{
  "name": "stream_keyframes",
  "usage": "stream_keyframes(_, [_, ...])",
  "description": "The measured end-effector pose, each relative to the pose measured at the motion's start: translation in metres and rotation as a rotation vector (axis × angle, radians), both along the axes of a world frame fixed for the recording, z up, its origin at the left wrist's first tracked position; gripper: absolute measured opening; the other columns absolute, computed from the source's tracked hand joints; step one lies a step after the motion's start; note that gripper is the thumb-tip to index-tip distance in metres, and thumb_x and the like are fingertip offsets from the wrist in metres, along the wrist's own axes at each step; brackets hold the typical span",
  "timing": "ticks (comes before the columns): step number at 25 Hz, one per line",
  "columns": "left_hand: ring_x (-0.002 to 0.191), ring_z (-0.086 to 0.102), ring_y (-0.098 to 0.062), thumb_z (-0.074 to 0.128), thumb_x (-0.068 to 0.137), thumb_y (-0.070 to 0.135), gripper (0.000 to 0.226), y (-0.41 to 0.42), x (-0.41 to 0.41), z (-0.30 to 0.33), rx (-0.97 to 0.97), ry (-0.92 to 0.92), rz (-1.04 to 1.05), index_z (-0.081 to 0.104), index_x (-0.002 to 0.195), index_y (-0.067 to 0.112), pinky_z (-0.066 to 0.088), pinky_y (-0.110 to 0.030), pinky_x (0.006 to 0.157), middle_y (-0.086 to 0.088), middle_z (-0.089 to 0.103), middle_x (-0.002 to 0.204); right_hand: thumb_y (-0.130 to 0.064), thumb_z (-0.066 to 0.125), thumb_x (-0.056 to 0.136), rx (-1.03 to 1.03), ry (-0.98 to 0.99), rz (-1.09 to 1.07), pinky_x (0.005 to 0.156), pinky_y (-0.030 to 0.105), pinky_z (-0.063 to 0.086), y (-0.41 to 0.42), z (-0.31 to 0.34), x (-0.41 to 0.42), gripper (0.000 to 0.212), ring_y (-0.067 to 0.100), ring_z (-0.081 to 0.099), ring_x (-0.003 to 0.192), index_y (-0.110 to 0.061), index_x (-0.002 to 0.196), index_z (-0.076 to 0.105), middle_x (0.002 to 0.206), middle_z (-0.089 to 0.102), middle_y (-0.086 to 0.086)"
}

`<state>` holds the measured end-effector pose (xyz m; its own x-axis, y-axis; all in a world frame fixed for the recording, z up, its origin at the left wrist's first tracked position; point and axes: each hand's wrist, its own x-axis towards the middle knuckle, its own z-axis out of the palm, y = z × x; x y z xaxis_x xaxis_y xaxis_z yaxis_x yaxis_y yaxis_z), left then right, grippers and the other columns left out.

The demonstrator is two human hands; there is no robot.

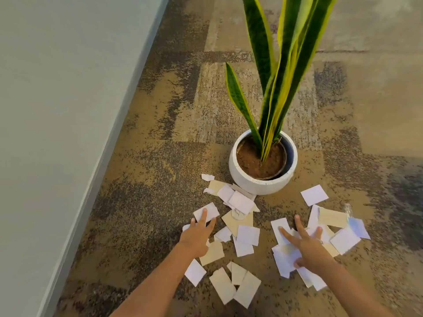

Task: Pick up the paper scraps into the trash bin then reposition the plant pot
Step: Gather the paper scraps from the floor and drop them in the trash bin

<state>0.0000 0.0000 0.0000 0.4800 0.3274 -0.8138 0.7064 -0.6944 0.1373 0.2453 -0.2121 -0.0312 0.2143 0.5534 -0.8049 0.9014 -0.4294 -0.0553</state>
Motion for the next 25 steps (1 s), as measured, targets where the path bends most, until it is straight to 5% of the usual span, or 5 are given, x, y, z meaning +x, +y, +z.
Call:
stream_keyframes(9, [0.147,0.003,-0.041,0.058,0.087,0.013,0.091,0.027,0.01,0.001,-0.142,0.139,-0.121,-0.004,0.151,0.033,0.049,-0.049,0.097,0.0,-0.028,0.157,-0.006,0.053,0.088,-0.031,-0.04,-0.041,0.095,0.037,0.05,0.007,-0.01,0.007,0.092,0.059,0.01,0.136,-0.049,0.145,-0.004,0.157,-0.026,0.005])
stream_keyframes(18, [0.147,0.008,-0.038,0.058,0.087,0.021,0.091,0.027,0.002,-0.005,-0.105,0.107,-0.161,-0.005,0.151,0.034,0.049,-0.046,0.097,0.002,-0.028,0.157,-0.004,0.047,0.089,0.045,-0.097,-0.001,0.089,0.033,0.051,0.002,-0.013,0.002,0.086,0.06,0.009,0.136,-0.043,0.148,-0.003,0.159,-0.021,0.006])
stream_keyframes(25, [0.145,-0.001,-0.045,0.059,0.08,0.059,0.102,-0.005,-0.006,-0.022,0.037,0.044,-0.1,-0.006,0.152,0.026,0.038,-0.054,0.106,-0.005,-0.03,0.156,-0.005,0.036,0.094,0.121,-0.126,0.023,0.083,0.031,0.05,-0.012,-0.015,-0.007,0.068,0.048,0.011,0.142,-0.031,0.151,0.008,0.161,-0.005,0.007])
